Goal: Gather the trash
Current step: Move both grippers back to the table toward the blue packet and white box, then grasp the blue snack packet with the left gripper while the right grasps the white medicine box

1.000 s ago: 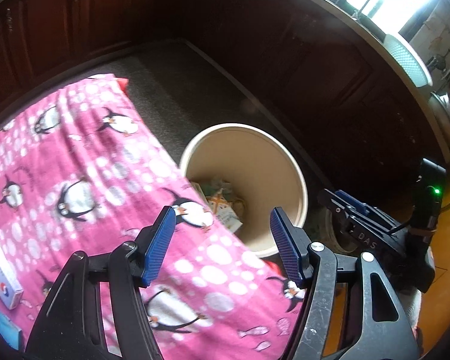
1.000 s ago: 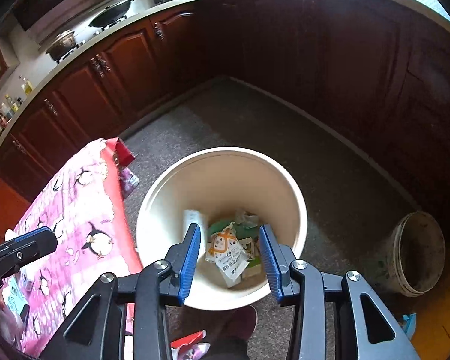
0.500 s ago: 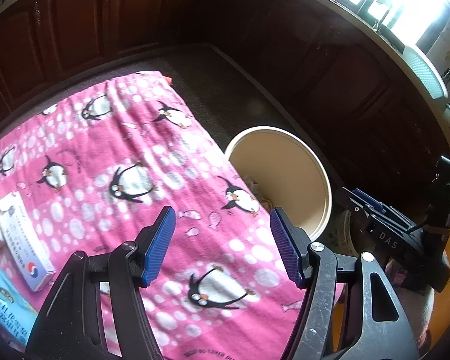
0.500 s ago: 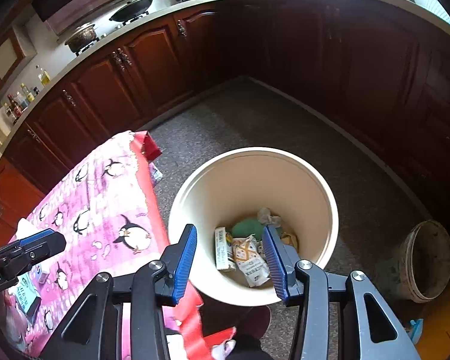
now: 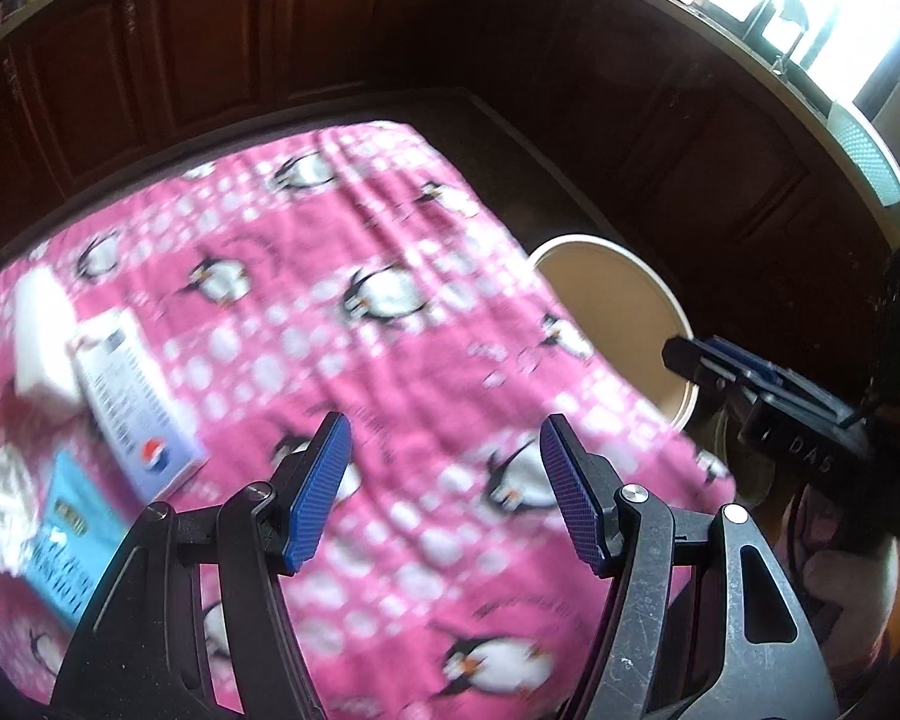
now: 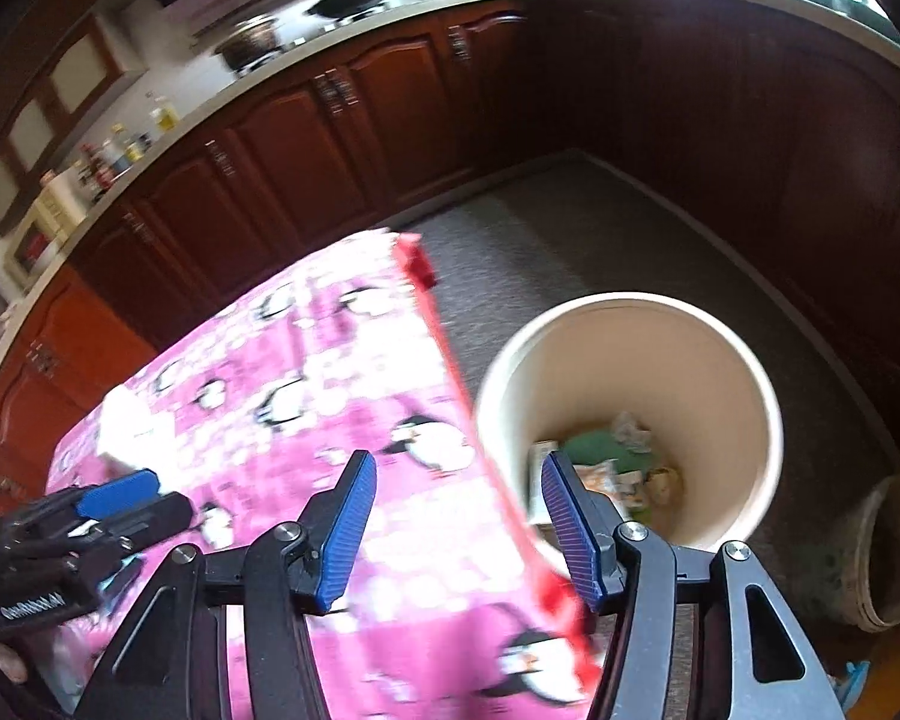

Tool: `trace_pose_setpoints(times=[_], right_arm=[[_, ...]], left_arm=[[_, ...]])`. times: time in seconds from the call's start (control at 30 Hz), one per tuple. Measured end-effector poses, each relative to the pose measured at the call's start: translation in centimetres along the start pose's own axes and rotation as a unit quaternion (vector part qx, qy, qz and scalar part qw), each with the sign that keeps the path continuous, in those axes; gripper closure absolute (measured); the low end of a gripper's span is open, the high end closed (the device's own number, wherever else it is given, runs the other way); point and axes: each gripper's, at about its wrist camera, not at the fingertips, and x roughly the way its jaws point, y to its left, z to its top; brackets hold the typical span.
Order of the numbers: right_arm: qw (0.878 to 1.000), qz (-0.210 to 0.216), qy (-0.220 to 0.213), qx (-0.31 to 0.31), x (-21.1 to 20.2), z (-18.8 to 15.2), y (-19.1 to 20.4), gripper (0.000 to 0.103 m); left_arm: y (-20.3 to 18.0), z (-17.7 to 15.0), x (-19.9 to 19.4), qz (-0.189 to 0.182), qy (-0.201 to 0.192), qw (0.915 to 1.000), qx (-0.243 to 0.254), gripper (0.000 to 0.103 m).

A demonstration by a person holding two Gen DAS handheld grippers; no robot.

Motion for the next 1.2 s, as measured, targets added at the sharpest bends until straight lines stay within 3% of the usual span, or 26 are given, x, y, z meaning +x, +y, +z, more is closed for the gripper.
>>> trace_pose_setpoints(times=[0.07, 0.37, 0.57, 0.7, 0.87, 1.1, 1.2], right_arm=[[1.000, 0.014, 0.007, -0.016, 0.5, -0.2, 1.7, 0.042], [0.993, 0.067, 0.047, -0.082, 3.4, -1.6, 9.0, 0.041], [0.987, 0.081, 0.068, -0.120, 4.9, -2.6, 12.7, 0.041], [0.983, 0.086, 0.077, -0.142, 5.6, -3.0, 14.8, 0.041], [0.978, 0.094, 0.088, -0.163, 6.5, -3.3, 16.9, 0.040], [0.974, 0.112, 0.102, -0.168, 8.0, -3.4, 18.8, 0.037], [0.973, 0.115, 0.104, -0.168, 9.0, -3.0, 19.8, 0.037]], left_arm=[[1.2, -0.9, -0.5, 0.003, 0.006, 0.9999, -0.007, 0.039], [9.4, -4.2, -3.8, 0.037, 0.018, 0.9989, -0.023, 0.038], [14.9, -5.9, -3.1, 0.056, 0.052, 0.9970, -0.010, 0.032], [15.8, -6.5, -3.8, 0.071, 0.046, 0.9961, 0.028, 0.032], [16.9, -6.5, -5.6, 0.039, 0.033, 0.9985, 0.020, 0.032], [17.4, -7.3, -3.1, 0.068, 0.072, 0.9944, 0.037, 0.032], [17.8, -7.2, -2.3, 0.060, 0.081, 0.9944, 0.030, 0.032]])
